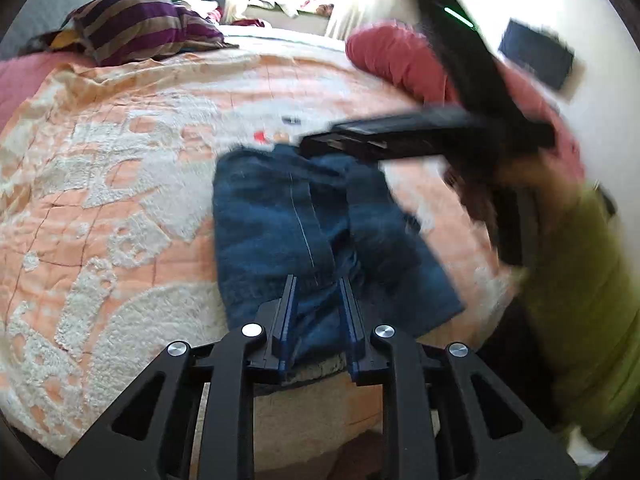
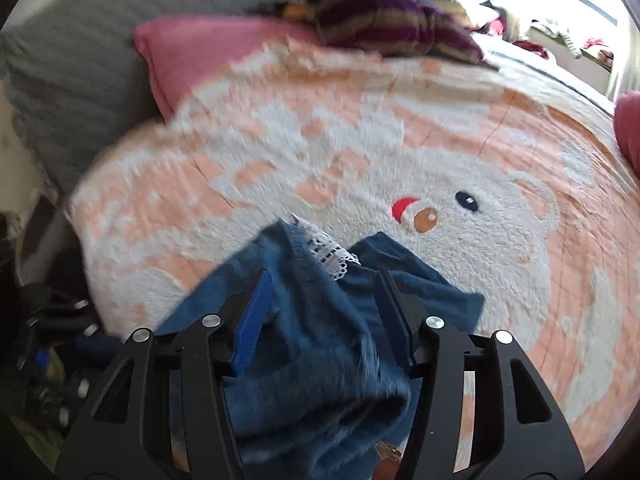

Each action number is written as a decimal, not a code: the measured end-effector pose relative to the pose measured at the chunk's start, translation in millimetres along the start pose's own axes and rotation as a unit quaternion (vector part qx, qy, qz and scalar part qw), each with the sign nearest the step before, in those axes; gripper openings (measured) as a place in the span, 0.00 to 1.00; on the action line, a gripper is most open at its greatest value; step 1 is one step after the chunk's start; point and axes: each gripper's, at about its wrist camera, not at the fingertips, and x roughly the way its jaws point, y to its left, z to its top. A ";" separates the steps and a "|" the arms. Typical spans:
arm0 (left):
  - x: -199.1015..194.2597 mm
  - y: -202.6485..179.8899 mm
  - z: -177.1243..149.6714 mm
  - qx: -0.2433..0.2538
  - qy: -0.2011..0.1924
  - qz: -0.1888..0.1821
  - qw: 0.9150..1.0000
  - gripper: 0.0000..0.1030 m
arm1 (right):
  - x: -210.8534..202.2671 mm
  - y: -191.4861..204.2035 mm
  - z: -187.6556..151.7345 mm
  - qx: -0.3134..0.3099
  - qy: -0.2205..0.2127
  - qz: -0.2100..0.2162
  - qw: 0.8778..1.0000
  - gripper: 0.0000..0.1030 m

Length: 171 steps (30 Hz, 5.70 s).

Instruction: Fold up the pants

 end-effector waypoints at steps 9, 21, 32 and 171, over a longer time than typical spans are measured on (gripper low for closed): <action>2.3 6.0 -17.9 0.008 0.019 0.005 1.000 0.19 | 41.1 30.2 9.3 -0.059 0.041 -0.024 0.997 0.02; 2.8 7.5 -19.1 0.000 0.023 0.002 1.000 0.19 | 49.0 11.3 -5.8 -0.004 -0.013 -0.050 0.999 0.13; -2.5 3.9 -21.7 -0.001 0.024 0.008 1.000 0.19 | -13.5 -10.1 -17.5 0.053 -0.094 -0.066 0.992 0.49; 76.2 98.8 95.7 -0.071 -0.025 0.064 0.995 0.42 | 35.9 -57.9 -11.6 0.139 -0.053 -0.069 0.987 0.13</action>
